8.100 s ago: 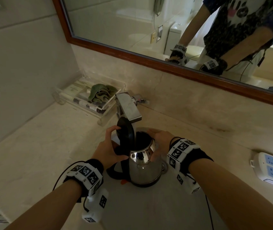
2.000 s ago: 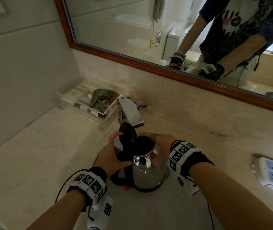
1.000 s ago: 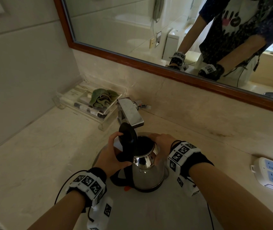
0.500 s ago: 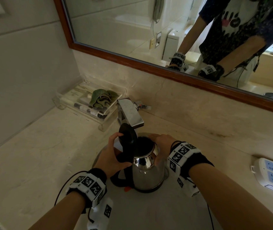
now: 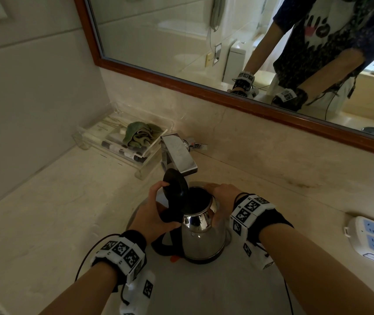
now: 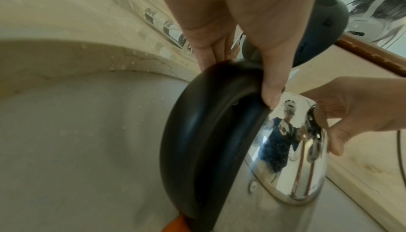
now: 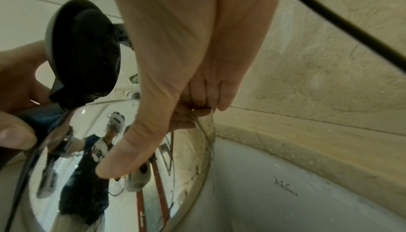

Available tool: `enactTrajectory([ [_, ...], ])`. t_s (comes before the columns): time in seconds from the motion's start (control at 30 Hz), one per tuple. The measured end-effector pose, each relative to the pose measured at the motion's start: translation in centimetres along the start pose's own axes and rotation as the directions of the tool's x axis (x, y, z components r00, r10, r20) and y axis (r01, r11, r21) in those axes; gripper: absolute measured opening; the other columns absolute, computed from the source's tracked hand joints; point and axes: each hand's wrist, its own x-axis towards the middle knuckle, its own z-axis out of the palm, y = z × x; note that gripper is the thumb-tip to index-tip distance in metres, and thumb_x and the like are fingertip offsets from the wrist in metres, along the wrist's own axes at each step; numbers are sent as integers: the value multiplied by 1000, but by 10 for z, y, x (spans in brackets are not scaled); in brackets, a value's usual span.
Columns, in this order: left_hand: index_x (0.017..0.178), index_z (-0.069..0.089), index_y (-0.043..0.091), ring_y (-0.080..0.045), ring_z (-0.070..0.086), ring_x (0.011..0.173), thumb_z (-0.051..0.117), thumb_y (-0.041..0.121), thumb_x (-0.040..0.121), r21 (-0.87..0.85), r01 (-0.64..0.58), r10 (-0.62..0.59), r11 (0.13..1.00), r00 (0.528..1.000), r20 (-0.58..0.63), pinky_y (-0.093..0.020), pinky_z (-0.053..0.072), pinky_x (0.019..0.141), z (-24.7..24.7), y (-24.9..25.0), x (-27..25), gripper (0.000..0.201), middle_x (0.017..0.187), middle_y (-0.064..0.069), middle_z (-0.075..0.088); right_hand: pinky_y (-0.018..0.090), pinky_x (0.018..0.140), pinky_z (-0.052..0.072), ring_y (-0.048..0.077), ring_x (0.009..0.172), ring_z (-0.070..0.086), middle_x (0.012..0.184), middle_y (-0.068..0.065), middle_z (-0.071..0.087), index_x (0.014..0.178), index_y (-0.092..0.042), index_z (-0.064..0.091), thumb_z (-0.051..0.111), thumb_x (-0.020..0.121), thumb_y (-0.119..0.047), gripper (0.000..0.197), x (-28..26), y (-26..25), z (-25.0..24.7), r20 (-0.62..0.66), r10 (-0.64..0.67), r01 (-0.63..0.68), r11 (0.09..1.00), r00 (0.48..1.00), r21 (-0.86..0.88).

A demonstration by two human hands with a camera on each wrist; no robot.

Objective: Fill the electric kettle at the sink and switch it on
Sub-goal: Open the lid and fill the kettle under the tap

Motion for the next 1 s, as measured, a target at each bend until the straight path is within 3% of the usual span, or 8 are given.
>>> enactTrajectory([
  [0.07, 118, 17, 42, -18, 62, 63, 78, 5, 63, 3, -7, 7, 1000, 1000, -5, -12, 51, 53, 0, 0, 0, 90, 67, 0, 58, 34, 104, 43, 26, 128, 49, 143, 4, 48, 145, -20, 34, 87, 57, -29, 103, 0, 1, 0, -1, -1, 1, 1000, 1000, 1],
  [0.13, 114, 19, 47, -24, 63, 63, 79, 6, 62, 5, -11, 11, 1000, 1000, -8, -18, 52, 55, 1, -1, 0, 89, 68, -5, 61, 33, 103, 42, 26, 129, 49, 143, 4, 48, 145, -20, 33, 87, 58, -29, 103, 0, 1, 0, 0, -1, 1, 1000, 1000, -2],
  [0.17, 114, 19, 48, -22, 63, 63, 79, 6, 62, 0, -10, 10, 1000, 1000, -7, -21, 52, 56, 1, -2, 0, 89, 69, -6, 61, 32, 103, 42, 26, 129, 48, 143, 4, 48, 145, -20, 32, 87, 58, -29, 104, 0, 1, 0, 1, -1, 1, 1000, 1000, -3],
  [0.3, 119, 15, 43, -5, 59, 69, 79, 6, 63, -28, 0, 0, 1000, 1000, -2, -11, 44, 60, 1, -3, 1, 93, 74, 6, 56, 34, 104, 43, 26, 128, 49, 142, 5, 49, 145, -20, 32, 87, 56, -32, 105, 1, 1, 1, -1, 0, 0, 1000, 1000, -8],
  [0.7, 120, 15, 43, -6, 60, 69, 78, 6, 63, -14, 5, -5, 1000, 1000, 2, -9, 46, 55, 0, 0, -1, 93, 75, 4, 57, 38, 104, 45, 26, 127, 50, 142, 4, 49, 144, -22, 32, 88, 53, -34, 107, 4, 3, 4, -12, 5, -5, 1000, 1000, 9],
  [1.0, 111, 21, 51, -22, 63, 67, 78, 7, 63, -12, 5, -5, 1000, 1000, -8, -9, 49, 52, 1, -1, 0, 87, 73, -10, 62, 36, 105, 44, 26, 129, 49, 144, 4, 47, 146, -21, 30, 87, 56, -31, 107, 4, 3, 4, -5, 14, -14, 1000, 1000, -2],
])
